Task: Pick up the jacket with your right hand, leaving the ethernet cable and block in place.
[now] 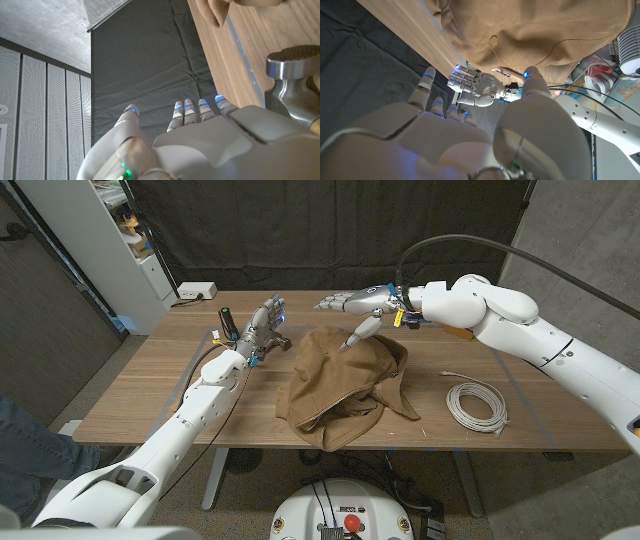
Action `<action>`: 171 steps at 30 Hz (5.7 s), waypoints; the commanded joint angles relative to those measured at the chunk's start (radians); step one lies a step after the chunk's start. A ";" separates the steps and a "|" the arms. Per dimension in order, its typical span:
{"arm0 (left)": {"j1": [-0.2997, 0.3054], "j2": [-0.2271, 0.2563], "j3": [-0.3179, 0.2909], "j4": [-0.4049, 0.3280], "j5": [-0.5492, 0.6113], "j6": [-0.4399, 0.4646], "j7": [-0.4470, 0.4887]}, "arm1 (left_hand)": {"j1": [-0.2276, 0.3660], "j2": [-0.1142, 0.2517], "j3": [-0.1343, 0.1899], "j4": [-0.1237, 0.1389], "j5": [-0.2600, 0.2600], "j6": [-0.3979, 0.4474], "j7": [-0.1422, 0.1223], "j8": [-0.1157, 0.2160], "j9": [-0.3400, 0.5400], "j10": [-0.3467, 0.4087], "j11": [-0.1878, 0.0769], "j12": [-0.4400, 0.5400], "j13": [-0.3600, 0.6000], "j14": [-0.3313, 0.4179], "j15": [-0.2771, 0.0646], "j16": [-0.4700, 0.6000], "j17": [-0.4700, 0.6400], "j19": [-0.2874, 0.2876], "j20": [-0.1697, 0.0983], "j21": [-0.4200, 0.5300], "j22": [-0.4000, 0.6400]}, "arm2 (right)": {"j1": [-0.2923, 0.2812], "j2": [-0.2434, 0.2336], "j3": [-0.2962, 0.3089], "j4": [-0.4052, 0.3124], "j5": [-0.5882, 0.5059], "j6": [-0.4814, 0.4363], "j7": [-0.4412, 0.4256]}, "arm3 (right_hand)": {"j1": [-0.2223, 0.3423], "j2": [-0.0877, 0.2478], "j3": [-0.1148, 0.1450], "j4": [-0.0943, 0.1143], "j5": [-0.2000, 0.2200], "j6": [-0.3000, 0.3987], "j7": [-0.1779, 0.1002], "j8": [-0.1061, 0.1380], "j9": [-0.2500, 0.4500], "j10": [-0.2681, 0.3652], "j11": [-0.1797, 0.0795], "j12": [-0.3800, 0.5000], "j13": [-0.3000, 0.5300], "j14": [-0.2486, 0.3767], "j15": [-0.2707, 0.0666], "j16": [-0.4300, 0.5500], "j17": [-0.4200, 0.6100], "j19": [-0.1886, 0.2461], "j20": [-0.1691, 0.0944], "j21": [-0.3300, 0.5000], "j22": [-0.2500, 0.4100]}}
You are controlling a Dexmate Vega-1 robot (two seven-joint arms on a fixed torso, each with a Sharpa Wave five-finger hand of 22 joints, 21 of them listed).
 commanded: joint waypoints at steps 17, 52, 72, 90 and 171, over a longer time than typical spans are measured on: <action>-0.028 -0.016 0.000 0.066 -0.010 -0.024 -0.028 | -0.001 0.007 -0.002 -0.008 0.000 0.009 0.000 0.002 0.005 0.003 0.005 0.000 0.000 0.007 0.003 0.004 0.003 0.004 0.007 0.003 0.005 | 0.048 0.079 -0.078 0.035 -0.070 -0.032 0.072 | -0.004 0.001 -0.008 0.002 0.010 -0.039 0.006 0.009 0.000 -0.039 0.005 0.008 0.003 0.008 0.005 0.008 0.003 0.017 -0.004 0.005 0.003; -0.009 -0.011 -0.004 0.044 -0.006 -0.022 -0.009 | -0.003 0.009 -0.003 -0.012 0.000 0.022 0.000 0.004 0.005 0.014 0.002 0.003 0.000 0.014 0.010 0.005 0.003 0.007 0.010 0.004 0.005 | 0.063 0.125 -0.139 0.097 -0.130 -0.051 0.118 | -0.001 0.009 -0.016 0.005 0.019 -0.030 0.008 0.012 -0.001 -0.033 0.004 0.010 0.002 0.011 0.004 0.009 0.003 0.021 -0.004 0.001 0.001; -0.025 -0.011 -0.003 0.067 -0.009 -0.019 -0.021 | -0.005 0.011 -0.004 -0.014 0.000 0.023 -0.003 0.003 0.005 0.015 0.001 0.002 0.001 0.017 0.031 0.006 0.004 0.009 0.016 0.005 0.005 | 0.084 0.166 -0.182 0.156 -0.163 -0.057 0.136 | 0.004 0.015 -0.018 0.005 0.022 -0.032 0.006 0.011 -0.001 -0.034 0.004 0.010 0.002 0.014 0.003 0.010 0.003 0.022 -0.004 -0.001 0.001; -0.036 -0.020 0.001 0.092 -0.008 -0.029 -0.029 | -0.006 0.013 -0.004 -0.016 0.000 0.025 -0.004 0.002 0.005 0.017 0.010 0.002 0.001 0.017 0.034 0.006 0.004 0.008 0.016 0.004 0.005 | 0.073 0.181 -0.211 0.197 -0.185 -0.062 0.136 | 0.009 0.019 -0.019 0.004 0.026 -0.029 0.007 0.012 -0.001 -0.037 0.006 0.009 0.001 0.003 0.012 0.006 0.003 0.019 -0.003 -0.004 0.000; -0.016 -0.013 0.003 0.049 -0.008 -0.008 -0.011 | -0.012 0.015 -0.007 -0.022 0.000 0.039 -0.004 0.003 0.007 0.022 0.010 0.002 0.001 0.022 0.031 0.006 0.005 0.012 0.025 0.005 0.005 | -0.032 0.205 -0.213 0.395 -0.320 0.070 -0.392 | 0.550 0.276 0.019 -0.046 -0.144 0.800 -0.170 0.352 0.214 0.572 -0.225 0.317 0.225 0.764 -0.371 0.458 0.361 0.897 -0.373 0.264 0.032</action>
